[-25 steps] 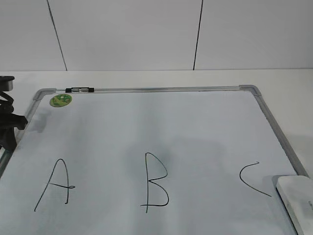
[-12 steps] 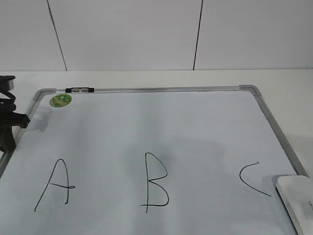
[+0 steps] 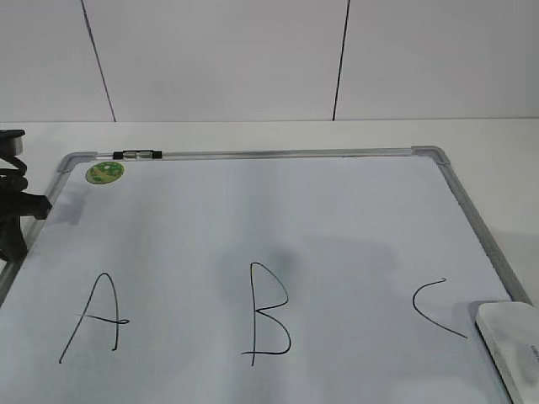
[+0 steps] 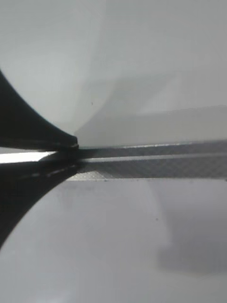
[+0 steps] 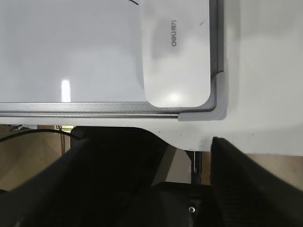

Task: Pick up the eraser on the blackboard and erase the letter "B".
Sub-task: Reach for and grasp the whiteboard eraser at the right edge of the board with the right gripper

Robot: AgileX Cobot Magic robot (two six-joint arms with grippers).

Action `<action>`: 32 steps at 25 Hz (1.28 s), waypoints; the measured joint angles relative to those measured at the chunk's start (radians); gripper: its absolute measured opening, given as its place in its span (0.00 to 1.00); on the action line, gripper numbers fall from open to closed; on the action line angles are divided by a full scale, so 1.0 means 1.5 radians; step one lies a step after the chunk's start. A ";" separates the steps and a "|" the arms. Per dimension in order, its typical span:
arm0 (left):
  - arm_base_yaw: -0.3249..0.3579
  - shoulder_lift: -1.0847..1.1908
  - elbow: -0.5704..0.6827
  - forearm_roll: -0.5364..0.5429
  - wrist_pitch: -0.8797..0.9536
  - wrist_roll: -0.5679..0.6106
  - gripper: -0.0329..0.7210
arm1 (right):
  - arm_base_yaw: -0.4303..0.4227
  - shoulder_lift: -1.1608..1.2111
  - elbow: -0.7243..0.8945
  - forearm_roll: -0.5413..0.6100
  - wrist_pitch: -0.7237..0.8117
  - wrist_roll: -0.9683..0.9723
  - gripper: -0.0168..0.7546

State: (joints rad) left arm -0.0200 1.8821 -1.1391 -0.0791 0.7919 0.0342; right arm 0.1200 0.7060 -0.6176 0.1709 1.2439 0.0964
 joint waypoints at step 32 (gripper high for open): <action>0.000 0.000 0.000 -0.001 0.000 0.000 0.07 | 0.000 0.450 -0.074 -0.050 -0.192 -0.026 0.85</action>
State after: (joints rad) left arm -0.0200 1.8821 -1.1391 -0.0809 0.7919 0.0342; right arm 0.1200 1.3815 -0.7285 0.0957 0.9560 0.0569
